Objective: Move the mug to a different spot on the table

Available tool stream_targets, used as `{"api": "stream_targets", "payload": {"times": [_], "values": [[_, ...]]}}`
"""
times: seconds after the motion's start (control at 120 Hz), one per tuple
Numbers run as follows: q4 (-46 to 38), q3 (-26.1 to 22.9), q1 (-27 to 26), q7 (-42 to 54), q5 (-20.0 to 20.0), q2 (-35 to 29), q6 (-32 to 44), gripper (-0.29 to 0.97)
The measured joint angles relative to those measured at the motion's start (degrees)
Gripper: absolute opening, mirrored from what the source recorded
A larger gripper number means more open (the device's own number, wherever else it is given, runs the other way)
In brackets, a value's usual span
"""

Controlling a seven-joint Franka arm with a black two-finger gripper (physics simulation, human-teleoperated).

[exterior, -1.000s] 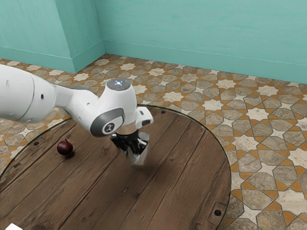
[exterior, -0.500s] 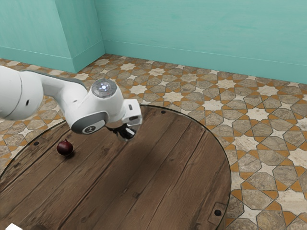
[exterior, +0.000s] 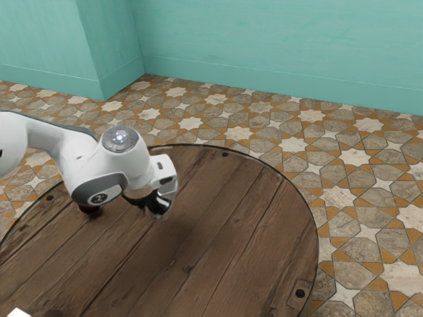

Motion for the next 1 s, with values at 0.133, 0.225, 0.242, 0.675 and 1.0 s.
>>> {"api": "stream_targets", "payload": {"times": [0.133, 0.225, 0.242, 0.675, 1.0], "values": [[-0.16, 0.25, -0.22, -1.44, -0.02, 0.07, -0.56, 0.06], [-0.08, -0.05, 0.36, -1.97, 0.03, 0.37, -0.34, 0.05], [-0.07, -0.10, 0.50, -2.03, 0.04, 0.40, -0.24, 0.05], [0.17, -0.97, 12.91, -0.73, -0.32, 4.19, 5.27, 0.02], [0.11, -1.37, 13.20, 0.37, -1.75, 6.47, 11.44, -0.05]]}}
